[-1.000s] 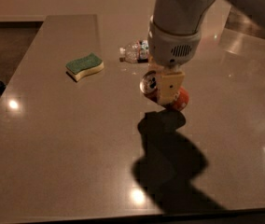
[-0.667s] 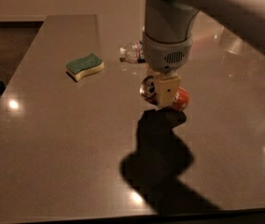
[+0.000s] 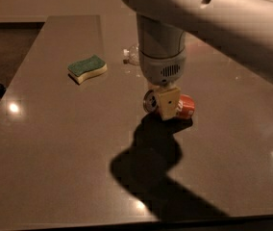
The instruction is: Knock coke can over
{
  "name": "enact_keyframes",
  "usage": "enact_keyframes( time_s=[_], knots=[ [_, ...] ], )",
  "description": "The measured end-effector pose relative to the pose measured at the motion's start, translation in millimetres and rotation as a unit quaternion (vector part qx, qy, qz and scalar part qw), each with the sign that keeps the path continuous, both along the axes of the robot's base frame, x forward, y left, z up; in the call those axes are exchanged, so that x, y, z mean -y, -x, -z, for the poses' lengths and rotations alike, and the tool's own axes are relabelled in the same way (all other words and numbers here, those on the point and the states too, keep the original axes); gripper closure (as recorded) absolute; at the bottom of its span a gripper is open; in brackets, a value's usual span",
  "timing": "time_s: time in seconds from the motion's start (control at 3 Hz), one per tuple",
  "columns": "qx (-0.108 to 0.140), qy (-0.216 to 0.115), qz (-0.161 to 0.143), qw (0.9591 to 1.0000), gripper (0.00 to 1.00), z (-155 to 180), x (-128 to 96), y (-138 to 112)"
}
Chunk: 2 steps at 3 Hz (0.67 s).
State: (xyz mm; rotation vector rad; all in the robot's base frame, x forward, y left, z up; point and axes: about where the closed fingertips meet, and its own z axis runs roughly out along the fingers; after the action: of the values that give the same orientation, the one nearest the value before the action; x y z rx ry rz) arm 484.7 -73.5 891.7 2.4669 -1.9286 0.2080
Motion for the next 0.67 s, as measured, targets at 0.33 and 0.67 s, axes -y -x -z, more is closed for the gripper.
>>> enact_keyframes(
  time_s=[0.33, 0.67],
  knots=[
    [-0.015, 0.0, 0.001, 0.9999, 0.01, 12.2, -2.5, 5.5],
    [-0.023, -0.027, 0.016, 0.9992, 0.0, 17.5, -1.1, 11.3]
  ],
)
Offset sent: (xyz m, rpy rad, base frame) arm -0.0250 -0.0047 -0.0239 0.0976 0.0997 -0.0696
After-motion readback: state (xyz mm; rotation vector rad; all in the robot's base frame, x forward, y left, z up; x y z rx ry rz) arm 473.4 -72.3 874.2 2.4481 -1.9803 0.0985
